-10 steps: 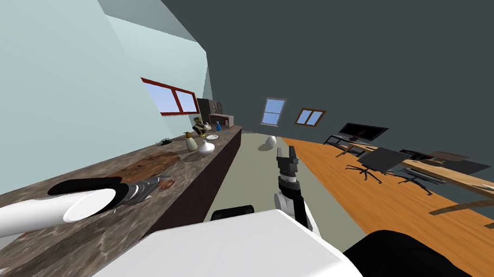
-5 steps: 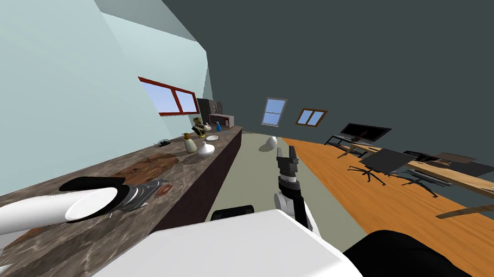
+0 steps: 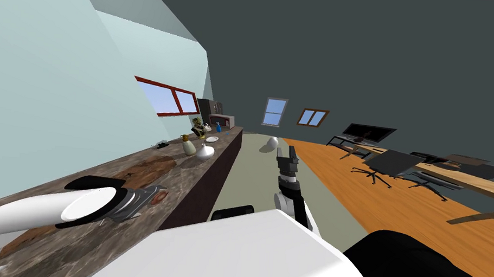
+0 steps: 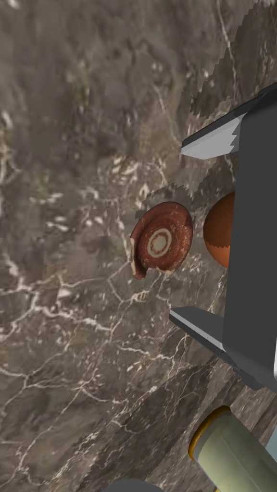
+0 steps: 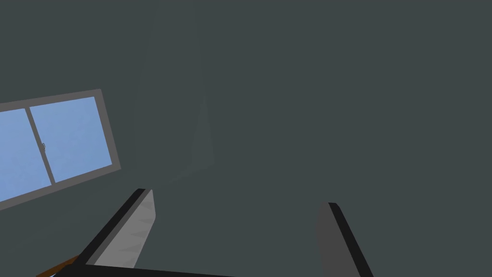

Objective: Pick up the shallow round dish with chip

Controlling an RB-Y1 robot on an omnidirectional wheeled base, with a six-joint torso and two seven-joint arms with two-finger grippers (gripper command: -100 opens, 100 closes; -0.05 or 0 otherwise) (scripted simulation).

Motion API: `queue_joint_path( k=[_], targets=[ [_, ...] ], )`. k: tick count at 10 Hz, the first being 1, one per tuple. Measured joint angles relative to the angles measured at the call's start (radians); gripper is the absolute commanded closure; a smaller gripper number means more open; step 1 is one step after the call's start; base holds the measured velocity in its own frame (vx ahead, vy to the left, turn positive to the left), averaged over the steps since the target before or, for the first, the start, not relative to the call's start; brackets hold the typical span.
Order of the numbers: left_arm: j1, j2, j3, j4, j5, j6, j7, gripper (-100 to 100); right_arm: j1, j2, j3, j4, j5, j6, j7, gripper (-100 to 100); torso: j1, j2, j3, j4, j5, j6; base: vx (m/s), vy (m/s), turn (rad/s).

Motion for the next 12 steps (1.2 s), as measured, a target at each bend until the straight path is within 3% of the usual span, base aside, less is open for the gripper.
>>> queue_joint_path(
  k=[8, 9, 10, 12],
  targets=[
    [-0.005, 0.020, -0.025, 0.000, 0.041, 0.192, 0.012, -100, 0.000, 0.000, 0.000, 0.000, 0.000, 0.000, 0.000, 0, 0.000, 0.000, 0.000, 0.000, 0.000, 0.000, 0.080, 0.024, 0.008],
    [-0.005, 0.021, -0.025, 0.000, 0.042, 0.197, 0.012, 0, 0.000, 0.000, 0.000, 0.000, 0.000, 0.000, 0.000, 0, -0.001, 0.003, 0.001, 0.000, 0.000, 0.000, 0.007, 0.003, -0.001],
    [-0.005, 0.021, -0.025, 0.000, 0.041, 0.196, 0.012, -100, 0.000, 0.000, 0.000, 0.000, 0.000, 0.000, 0.000, 0, -0.002, 0.005, 0.003, 0.001, 0.000, 0.000, -0.013, 0.009, -0.057],
    [-0.007, 0.007, -0.046, 0.038, 0.019, 0.161, 0.003, -100, 0.000, 0.000, 0.000, 0.000, 0.000, 0.000, 0.000, 0, -0.002, 0.008, 0.004, 0.002, 0.000, 0.000, -0.030, 0.002, -0.070]
  ],
)
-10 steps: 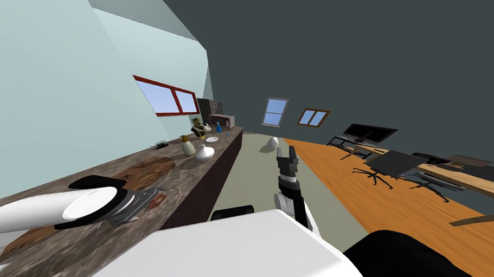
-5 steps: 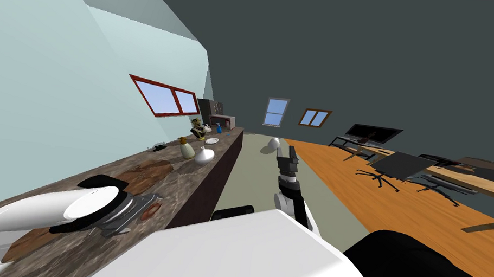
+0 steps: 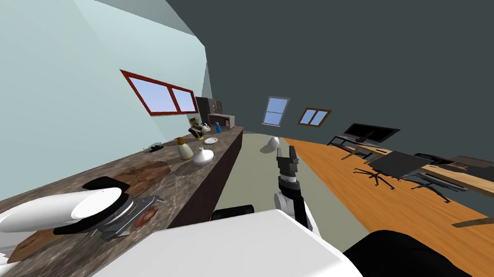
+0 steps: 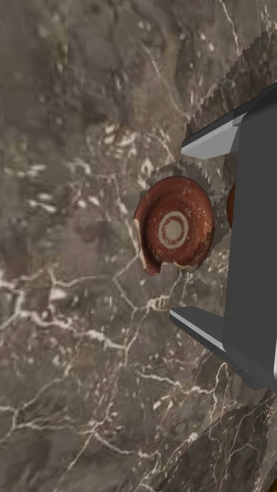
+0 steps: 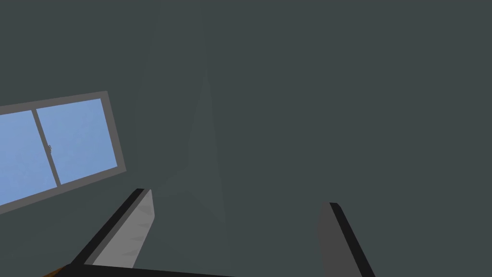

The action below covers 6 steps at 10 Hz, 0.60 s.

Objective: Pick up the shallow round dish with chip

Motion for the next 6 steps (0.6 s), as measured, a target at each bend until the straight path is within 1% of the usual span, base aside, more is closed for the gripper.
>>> queue_joint_path(
  k=[1, 2, 6],
  targets=[
    [-0.005, -0.009, -0.016, 0.019, -0.015, -0.020, -0.002, -100, 0.000, 0.000, 0.000, 0.000, 0.000, 0.000, 0.000, 0, -0.001, 0.001, 0.000, 0.000, 0.000, 0.000, -0.016, -0.001, -0.014],
    [-0.006, -0.010, -0.018, 0.021, -0.017, -0.024, -0.002, 100, 0.000, 0.000, 0.000, 0.000, 0.000, 0.000, 0.000, 0, -0.001, 0.000, 0.000, 0.000, 0.000, 0.000, -0.004, 0.001, 0.013],
    [-0.005, -0.009, -0.017, 0.020, -0.017, -0.024, -0.001, 100, 0.000, 0.000, 0.000, 0.000, 0.000, 0.000, 0.000, 0, 0.000, -0.003, -0.002, -0.001, 0.001, 0.001, 0.000, 0.000, -0.003]
  ],
)
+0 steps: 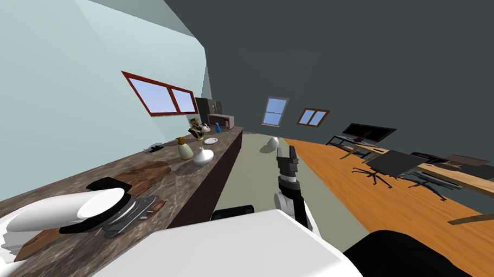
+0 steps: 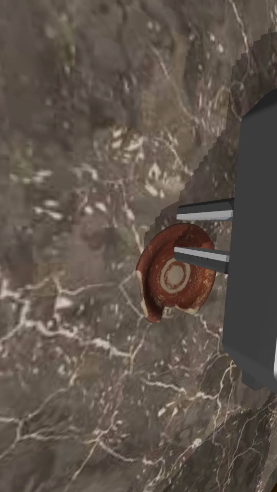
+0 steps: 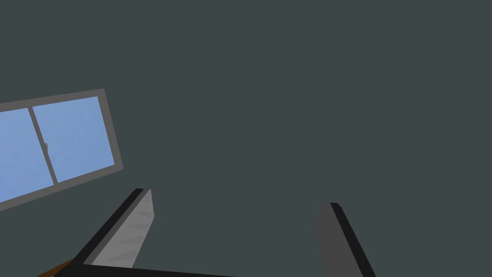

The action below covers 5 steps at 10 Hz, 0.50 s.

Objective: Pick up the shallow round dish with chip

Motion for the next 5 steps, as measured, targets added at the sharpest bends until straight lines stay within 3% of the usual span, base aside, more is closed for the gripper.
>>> queue_joint_path(
  k=[1, 2, 4, 5],
  targets=[
    [0.000, 0.000, 0.000, 0.000, 0.000, 0.000, 0.000, 0, 0.000, 0.000, 0.000, 0.000, 0.000, 0.000, 0.000, 0, 0.000, 0.000, 0.000, 0.000, 0.000, 0.000, 0.000, 0.000, 0.000],
    [0.000, 0.000, 0.000, 0.000, 0.000, 0.000, 0.000, 100, 0.000, 0.000, 0.000, 0.000, 0.000, 0.000, 0.000, 0, 0.000, 0.000, 0.000, 0.000, 0.000, 0.000, 0.020, -0.003, 0.073],
    [0.006, 0.014, 0.024, -0.035, 0.026, 0.032, 0.004, 100, 0.000, 0.000, 0.000, 0.000, 0.000, 0.000, 0.000, 0, -0.001, -0.002, -0.001, 0.000, -0.001, -0.001, 0.025, -0.005, 0.049],
    [0.007, 0.015, 0.027, -0.036, 0.027, 0.036, 0.004, 0, 0.000, 0.000, 0.000, 0.000, 0.000, 0.000, 0.000, 0, 0.000, -0.001, -0.001, -0.001, 0.000, 0.000, 0.000, 0.000, 0.000]
  ],
)
